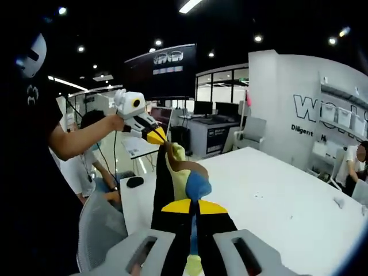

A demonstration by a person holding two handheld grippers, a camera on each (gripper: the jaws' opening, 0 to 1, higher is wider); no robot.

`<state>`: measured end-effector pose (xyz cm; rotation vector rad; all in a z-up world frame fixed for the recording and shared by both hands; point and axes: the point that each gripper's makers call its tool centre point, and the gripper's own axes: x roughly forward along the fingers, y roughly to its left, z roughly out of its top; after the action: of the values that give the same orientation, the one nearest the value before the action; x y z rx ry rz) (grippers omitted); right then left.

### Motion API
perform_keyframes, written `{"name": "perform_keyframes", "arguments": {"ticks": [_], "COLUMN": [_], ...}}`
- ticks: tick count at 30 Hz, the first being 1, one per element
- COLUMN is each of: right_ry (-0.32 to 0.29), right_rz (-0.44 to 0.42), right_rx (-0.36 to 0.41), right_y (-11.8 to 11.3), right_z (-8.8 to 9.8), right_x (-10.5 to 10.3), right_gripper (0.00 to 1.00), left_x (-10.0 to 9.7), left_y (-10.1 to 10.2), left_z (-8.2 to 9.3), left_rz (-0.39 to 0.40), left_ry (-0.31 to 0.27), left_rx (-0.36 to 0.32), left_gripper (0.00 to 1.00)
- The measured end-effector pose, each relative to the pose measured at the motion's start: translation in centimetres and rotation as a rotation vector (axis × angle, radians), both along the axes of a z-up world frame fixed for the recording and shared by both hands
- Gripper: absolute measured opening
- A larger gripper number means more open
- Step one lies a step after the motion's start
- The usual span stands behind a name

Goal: Fold the garment on the visible template until the final outline fits inside the template.

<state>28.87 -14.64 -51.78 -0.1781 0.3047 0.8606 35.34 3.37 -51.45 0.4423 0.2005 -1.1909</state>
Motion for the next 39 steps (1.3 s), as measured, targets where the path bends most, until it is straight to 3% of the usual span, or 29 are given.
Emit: {"name": "perform_keyframes", "arguments": {"ticks": [6, 13, 27, 33, 39], "right_ry": [-0.034, -0.056, -0.008, -0.012, -0.036], "right_rz": [0.023, 0.039, 0.041, 0.027, -0.017], "right_rx": [0.029, 0.037, 0.019, 0.02, -0.006], "right_y": [0.2, 0.8, 0.8, 0.7, 0.1], "right_z": [2.0, 3.1, 0.7, 0.5, -0.1], "right_x": [-0.8, -1.7, -3.1, -2.6, -0.8], "right_gripper": [0.0, 0.0, 0.0, 0.0, 0.0], "left_x": [-1.2, -2.4, -5.0, -4.3, -2.1], "left_y": [0.3, 0.7, 1.1, 1.0, 0.4], "left_z": [2.2, 3.1, 0.2, 0.3, 0.5], "left_rz": [-0.033, -0.045, -0.061, -0.052, -0.016], "left_ry": [-0.023, -0.035, 0.032, 0.028, -0.006], "left_rx": [-0.029, -0.026, 0.006, -0.005, -0.006], "left_gripper": [0.01, 0.01, 0.02, 0.02, 0.02]}}
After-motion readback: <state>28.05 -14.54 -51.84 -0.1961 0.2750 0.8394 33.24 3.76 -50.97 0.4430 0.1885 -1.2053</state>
